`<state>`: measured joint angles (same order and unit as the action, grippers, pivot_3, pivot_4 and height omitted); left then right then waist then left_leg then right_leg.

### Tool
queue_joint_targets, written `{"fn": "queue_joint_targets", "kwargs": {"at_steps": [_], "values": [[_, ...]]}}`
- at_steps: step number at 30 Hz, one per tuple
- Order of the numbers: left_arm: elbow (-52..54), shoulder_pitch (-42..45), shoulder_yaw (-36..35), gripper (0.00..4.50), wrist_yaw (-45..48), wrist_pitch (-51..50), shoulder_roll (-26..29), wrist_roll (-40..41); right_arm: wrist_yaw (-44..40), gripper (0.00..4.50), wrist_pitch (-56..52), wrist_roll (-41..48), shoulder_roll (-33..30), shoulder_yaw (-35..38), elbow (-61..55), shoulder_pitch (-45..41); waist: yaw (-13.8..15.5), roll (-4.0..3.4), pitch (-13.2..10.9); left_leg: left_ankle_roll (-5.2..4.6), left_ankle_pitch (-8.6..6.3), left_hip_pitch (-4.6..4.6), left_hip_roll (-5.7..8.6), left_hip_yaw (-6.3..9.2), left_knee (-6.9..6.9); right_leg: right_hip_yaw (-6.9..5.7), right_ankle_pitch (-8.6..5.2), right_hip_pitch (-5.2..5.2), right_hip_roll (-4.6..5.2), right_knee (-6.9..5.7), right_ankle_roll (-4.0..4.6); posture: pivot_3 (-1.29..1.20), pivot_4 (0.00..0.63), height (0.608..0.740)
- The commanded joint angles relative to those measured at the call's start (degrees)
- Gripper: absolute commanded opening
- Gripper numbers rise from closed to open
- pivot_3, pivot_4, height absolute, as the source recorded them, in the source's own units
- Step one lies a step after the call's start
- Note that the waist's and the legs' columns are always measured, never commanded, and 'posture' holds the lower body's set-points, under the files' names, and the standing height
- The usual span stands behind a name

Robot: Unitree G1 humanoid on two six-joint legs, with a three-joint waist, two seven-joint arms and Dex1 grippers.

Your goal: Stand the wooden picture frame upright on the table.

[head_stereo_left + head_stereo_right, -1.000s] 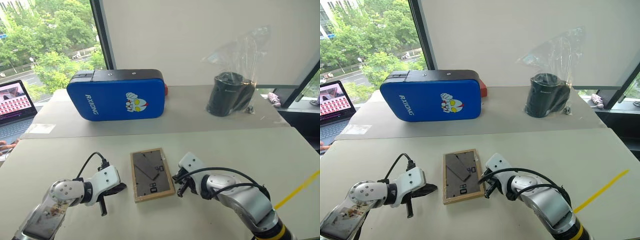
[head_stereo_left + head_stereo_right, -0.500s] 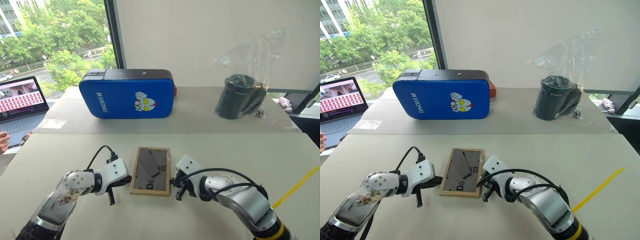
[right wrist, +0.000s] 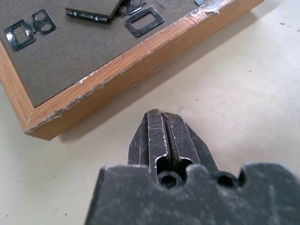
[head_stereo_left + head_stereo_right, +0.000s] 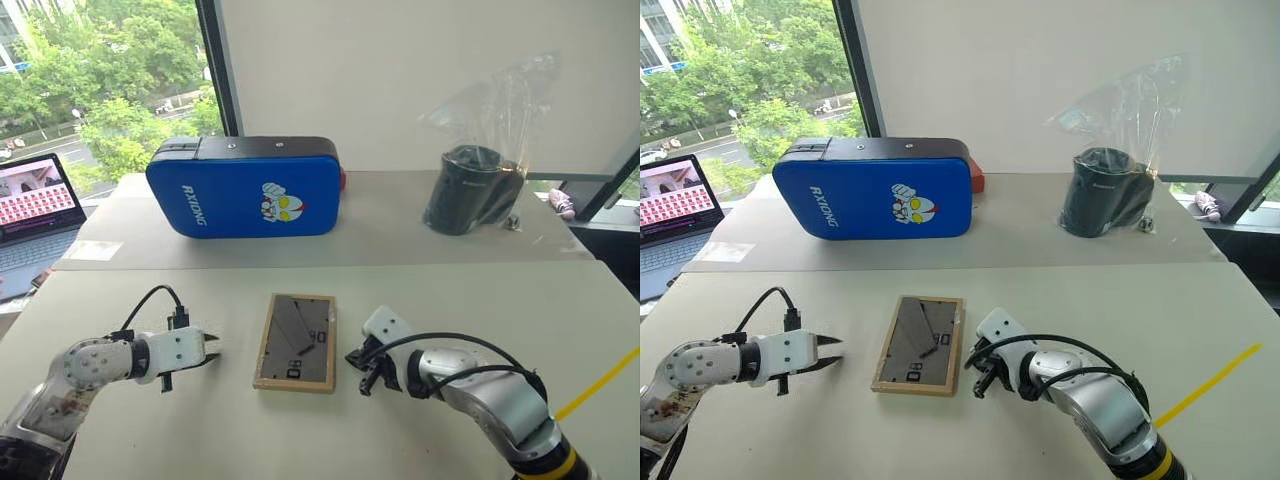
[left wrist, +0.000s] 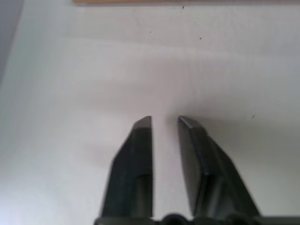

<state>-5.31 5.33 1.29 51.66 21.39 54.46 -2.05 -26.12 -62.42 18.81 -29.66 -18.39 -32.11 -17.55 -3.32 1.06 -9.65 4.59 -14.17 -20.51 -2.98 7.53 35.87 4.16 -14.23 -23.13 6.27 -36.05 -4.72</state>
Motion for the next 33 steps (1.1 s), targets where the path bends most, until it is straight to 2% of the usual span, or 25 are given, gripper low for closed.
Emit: {"fn": "queue_joint_targets", "kwargs": {"at_steps": [1,2,5,8,13,16,21,24,28,30,33], "values": [[-12.03,5.89,2.91,3.02,-10.8,29.76,-2.32,-12.81,0.19,0.0,0.98,-0.52,0.71,0.7,1.36,-1.15,0.43,0.02,-0.01,0.0,0.0,-0.01,0.0,0.0,0.01,-0.01,0.01,0.0,0.0,0.01,-0.01,0.0,0.15,0.74],[-15.67,7.73,3.43,3.32,-14.24,37.13,-3.29,-16.73,0.17,0.0,1.1,-0.6,0.95,0.39,1.62,-1.57,0.66,0.03,-0.01,0.0,0.0,-0.01,0.0,0.0,0.01,-0.01,0.02,-0.01,0.0,0.03,0.0,0.0,0.15,0.74],[-24.22,12.12,4.86,4.41,-23.53,49.01,-5.05,-27.79,0.16,0.0,1.11,-0.55,1.92,0.12,2.14,-2.59,0.94,0.03,0.0,0.05,0.03,-0.07,0.01,0.0,0.02,-0.01,0.08,0.0,0.0,0.1,-0.06,0.0,0.15,0.74],[-29.34,15.6,6.5,4.47,-32.04,55.21,-6.29,-38.14,0.01,0.0,0.86,-0.62,2.48,-0.19,2.29,-3.46,1.05,0.01,0.0,0.06,0.03,-0.12,0.01,0.0,0.01,-0.02,0.11,-0.01,0.01,0.13,-0.04,0.0,0.15,0.74],[-32.36,19.82,11.77,4.47,-44.72,56.69,-8.95,-51.94,0.26,0.0,0.39,-0.64,3.66,-1.33,2.01,-4.49,2.02,-0.11,0.07,0.16,0.09,-0.16,0.05,0.0,0.02,-0.06,0.15,0.03,0.08,0.17,-0.04,0.0,0.15,0.74],[-32.83,21.44,15.04,4.47,-49.34,56.63,-10.97,-55.52,0.84,0.0,-0.16,-0.7,4.58,-1.72,1.76,-4.68,2.81,-0.25,0.16,0.23,0.13,-0.15,0.08,-0.01,0.02,-0.08,0.05,0.05,0.12,0.17,-0.21,0.0,0.15,0.74],[-33.11,22.46,17.72,4.47,-52.17,58.63,-11.55,-54.04,1.41,0.0,-0.77,-0.84,4.52,-1.34,1.5,-4.46,3.35,-0.35,0.22,0.31,0.17,-0.16,0.16,-0.01,0.02,-0.09,0.03,0.1,0.2,0.2,-0.32,0.0,0.15,0.74],[-33.14,22.34,18.66,3.68,-52.55,60.41,-10.22,-52.84,1.66,0.0,-1.03,-0.94,4.16,-0.76,1.68,-4.27,3.11,-0.36,0.22,0.31,0.17,-0.17,0.16,-0.02,0.01,-0.09,0.02,0.08,0.2,0.19,-0.33,0.0,0.15,0.74],[-33.67,22.51,20.06,2.07,-53.95,59.79,-8.92,-54.53,1.69,0.0,-1.25,-0.73,4.18,-0.41,1.59,-4.22,2.48,-0.36,0.22,0.31,0.17,-0.23,0.16,-0.01,-0.01,-0.09,0.02,-0.01,0.2,0.18,-0.33,0.0,0.15,0.74],[-33.76,22.63,20.62,1.43,-54.61,59.67,-8.7,-54.56,1.68,0.0,-1.36,-0.57,4.32,-0.32,1.45,-4.17,2.45,-0.35,0.23,0.31,0.17,-0.22,0.16,-0.01,-0.01,-0.09,0.02,0.01,0.2,0.18,-0.33,0.0,0.15,0.74],[-33.62,22.69,21.18,1.24,-55.49,58.79,-8.69,-54.51,1.56,0.0,-1.68,-0.28,4.52,-0.51,0.97,-3.97,2.41,-0.29,0.26,0.32,0.18,-0.22,0.16,-0.01,0.0,-0.09,0.01,0.01,0.2,0.16,-0.34,0.0,0.15,0.74]]}}
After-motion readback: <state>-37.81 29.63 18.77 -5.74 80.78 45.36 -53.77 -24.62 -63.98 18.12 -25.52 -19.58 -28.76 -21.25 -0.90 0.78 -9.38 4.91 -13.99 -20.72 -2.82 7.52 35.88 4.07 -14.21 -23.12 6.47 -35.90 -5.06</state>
